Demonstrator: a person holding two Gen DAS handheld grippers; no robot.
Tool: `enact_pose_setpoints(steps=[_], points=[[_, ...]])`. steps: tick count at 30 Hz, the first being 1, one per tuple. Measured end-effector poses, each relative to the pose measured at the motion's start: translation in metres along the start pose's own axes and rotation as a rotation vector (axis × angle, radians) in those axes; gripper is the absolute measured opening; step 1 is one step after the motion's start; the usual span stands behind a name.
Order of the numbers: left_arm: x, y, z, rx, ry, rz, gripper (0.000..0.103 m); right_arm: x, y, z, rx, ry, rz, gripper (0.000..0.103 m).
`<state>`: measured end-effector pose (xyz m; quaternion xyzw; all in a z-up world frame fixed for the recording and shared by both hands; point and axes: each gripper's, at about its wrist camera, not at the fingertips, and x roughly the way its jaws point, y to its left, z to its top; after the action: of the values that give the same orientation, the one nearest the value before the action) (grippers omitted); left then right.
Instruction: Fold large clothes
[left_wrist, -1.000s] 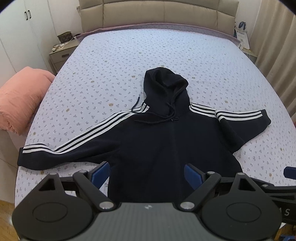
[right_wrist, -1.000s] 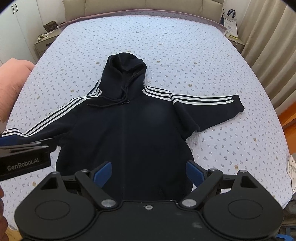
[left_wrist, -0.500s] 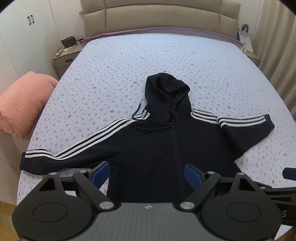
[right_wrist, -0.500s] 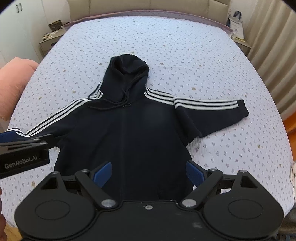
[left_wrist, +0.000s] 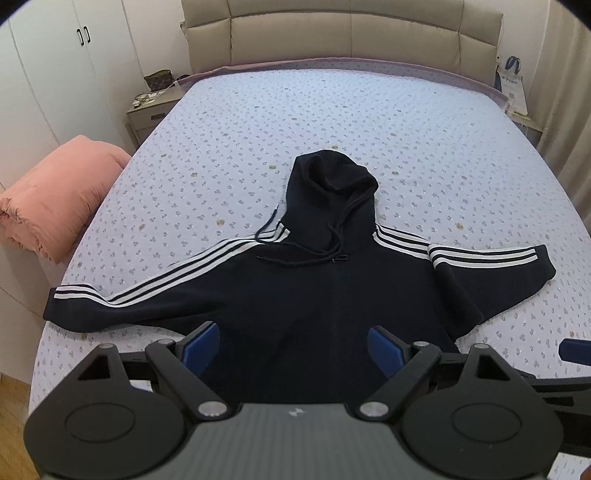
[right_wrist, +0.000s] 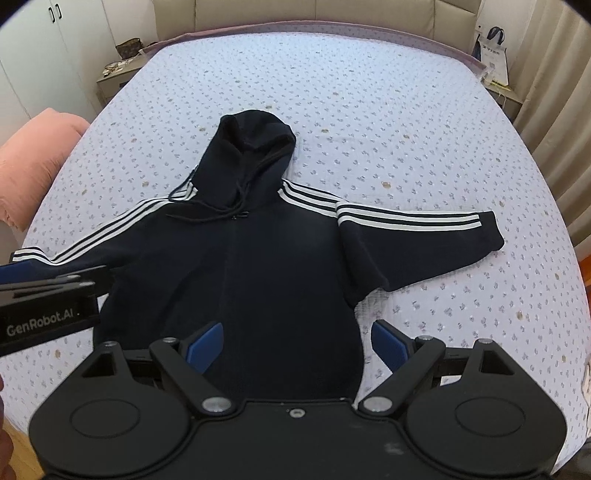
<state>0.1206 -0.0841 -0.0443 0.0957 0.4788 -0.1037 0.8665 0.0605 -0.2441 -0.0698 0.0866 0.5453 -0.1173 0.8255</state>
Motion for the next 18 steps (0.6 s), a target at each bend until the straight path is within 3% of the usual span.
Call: enact_pose_setpoints(steps=[9,18], points=[[0.027,-0.048,0.009,-0.021,0.013,0.003,0.089,0.033,-0.041,0.016,-0.002,0.019,0.01,0.102],[0.085,-0.093,0.017,-0.023,0.008,0.014,0.089,0.098,-0.079,0.028,-0.003,0.048,0.015,0.102]])
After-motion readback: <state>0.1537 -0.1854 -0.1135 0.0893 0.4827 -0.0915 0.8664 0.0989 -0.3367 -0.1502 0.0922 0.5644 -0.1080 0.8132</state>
